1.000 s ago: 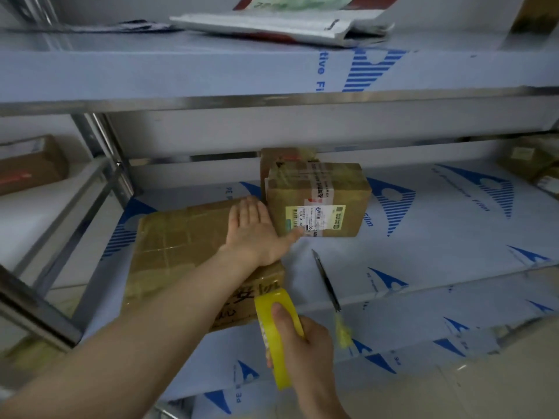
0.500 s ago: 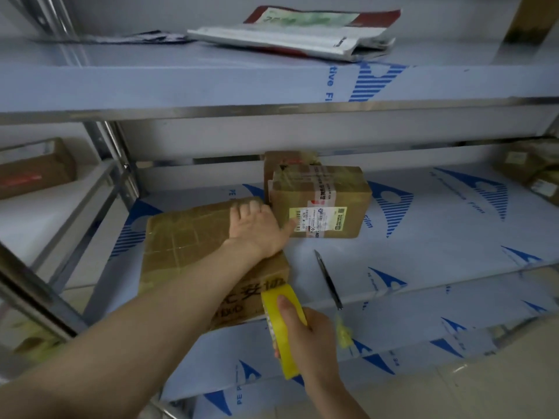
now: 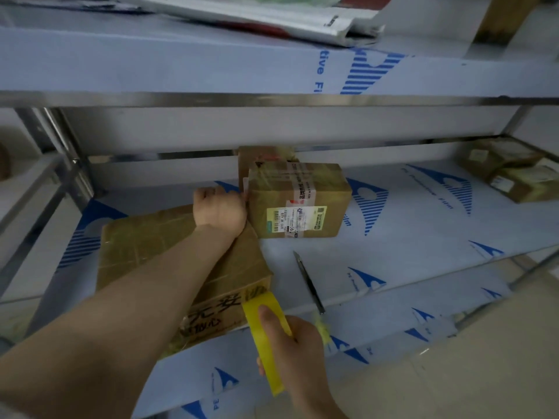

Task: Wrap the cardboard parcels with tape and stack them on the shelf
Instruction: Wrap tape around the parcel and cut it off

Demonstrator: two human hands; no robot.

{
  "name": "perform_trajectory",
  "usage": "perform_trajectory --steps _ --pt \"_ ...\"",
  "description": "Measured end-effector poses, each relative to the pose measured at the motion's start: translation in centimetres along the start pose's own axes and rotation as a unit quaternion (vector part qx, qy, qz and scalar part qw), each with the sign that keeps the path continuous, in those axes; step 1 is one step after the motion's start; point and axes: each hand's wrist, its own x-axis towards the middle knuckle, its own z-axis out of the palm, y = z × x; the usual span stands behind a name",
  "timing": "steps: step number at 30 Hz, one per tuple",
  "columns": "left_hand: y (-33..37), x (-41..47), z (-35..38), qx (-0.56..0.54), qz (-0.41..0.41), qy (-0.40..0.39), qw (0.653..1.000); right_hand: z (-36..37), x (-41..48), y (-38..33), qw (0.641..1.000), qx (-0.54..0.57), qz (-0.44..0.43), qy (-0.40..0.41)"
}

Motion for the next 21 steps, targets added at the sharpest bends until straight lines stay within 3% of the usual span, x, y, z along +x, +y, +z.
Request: perform_trajectory --steps 2,6,8,15,18,21 --pt "-0.2 -1.1 -1.5 0.03 0.004 0.015 0.999 0.0 -0.3 -0.1 1.0 0.001 0.005 0.001" --pt "-0.1 -4.9 -2.0 -0.039 -0.009 -0.135 0.99 -0.1 -0.4 -0.9 0.999 0.039 0.025 -0.015" --pt "0.3 -6.2 -2.0 -0.084 0.025 -0.2 0.976 -0.2 -0.1 -1.4 0.998 0.057 0.012 -0.015" --pt "-3.5 -10.8 -4.3 -0.116 0.183 -0.282 0.935 -0.6 -0.9 -1.5 0.998 0.067 -0.02 -0.004" --pt "-6.0 -13.7 -4.6 -0.019 0.209 -0.216 0.953 -0.6 -1.2 -2.1 0.999 0.048 -0.022 0.0" --pt "-5.6 -14.6 -5.9 0.002 0.21 -0.188 0.959 -1.1 -1.6 -3.4 0.999 0.032 0.024 -0.017"
